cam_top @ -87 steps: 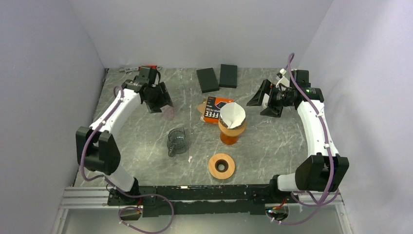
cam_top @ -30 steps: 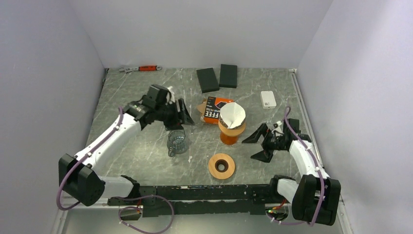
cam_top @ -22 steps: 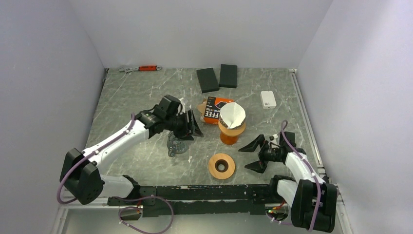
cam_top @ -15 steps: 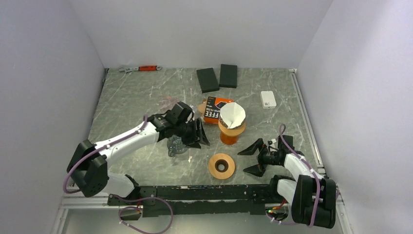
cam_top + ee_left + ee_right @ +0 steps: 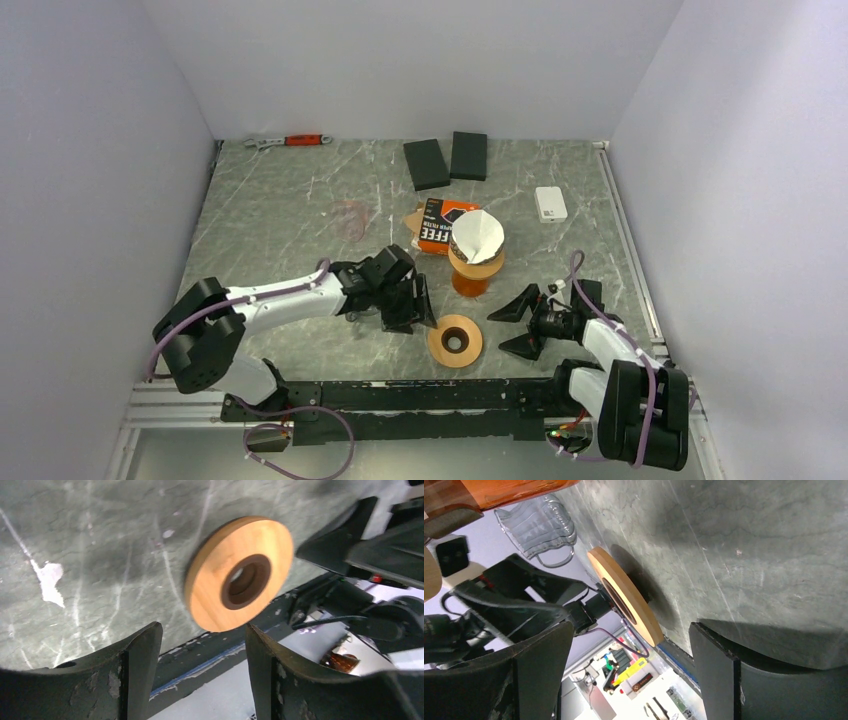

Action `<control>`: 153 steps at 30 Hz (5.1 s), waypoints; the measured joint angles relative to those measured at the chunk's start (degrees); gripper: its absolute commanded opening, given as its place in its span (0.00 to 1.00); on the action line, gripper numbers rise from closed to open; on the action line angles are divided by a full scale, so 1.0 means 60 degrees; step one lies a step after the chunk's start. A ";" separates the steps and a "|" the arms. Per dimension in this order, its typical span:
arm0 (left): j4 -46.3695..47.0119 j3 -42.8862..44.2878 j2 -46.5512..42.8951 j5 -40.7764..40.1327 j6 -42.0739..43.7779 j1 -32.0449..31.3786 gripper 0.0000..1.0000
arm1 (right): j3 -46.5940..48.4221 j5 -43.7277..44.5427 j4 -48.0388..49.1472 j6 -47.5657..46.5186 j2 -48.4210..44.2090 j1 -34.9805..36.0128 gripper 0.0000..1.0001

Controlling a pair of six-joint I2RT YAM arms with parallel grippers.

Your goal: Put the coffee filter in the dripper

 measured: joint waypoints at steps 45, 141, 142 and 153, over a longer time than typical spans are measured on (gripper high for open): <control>-0.3304 0.2820 0.3104 -0.3599 -0.1140 -0.2503 0.34 | 0.1603 0.0841 -0.2135 -0.0754 -0.0874 -0.0004 0.95; -0.7034 0.3982 0.1024 -0.3381 0.2987 0.3920 0.44 | 0.4754 0.0750 -0.2422 -0.1184 0.1574 -0.0004 1.00; -0.7031 0.3982 0.1024 -0.3381 0.3049 0.3920 0.45 | 0.4754 0.0750 -0.2419 -0.1184 0.1574 -0.0004 1.00; -0.7002 0.3982 0.1024 -0.3344 0.3395 0.3920 0.60 | 0.4754 0.0750 -0.2386 -0.1180 0.1657 -0.0004 1.00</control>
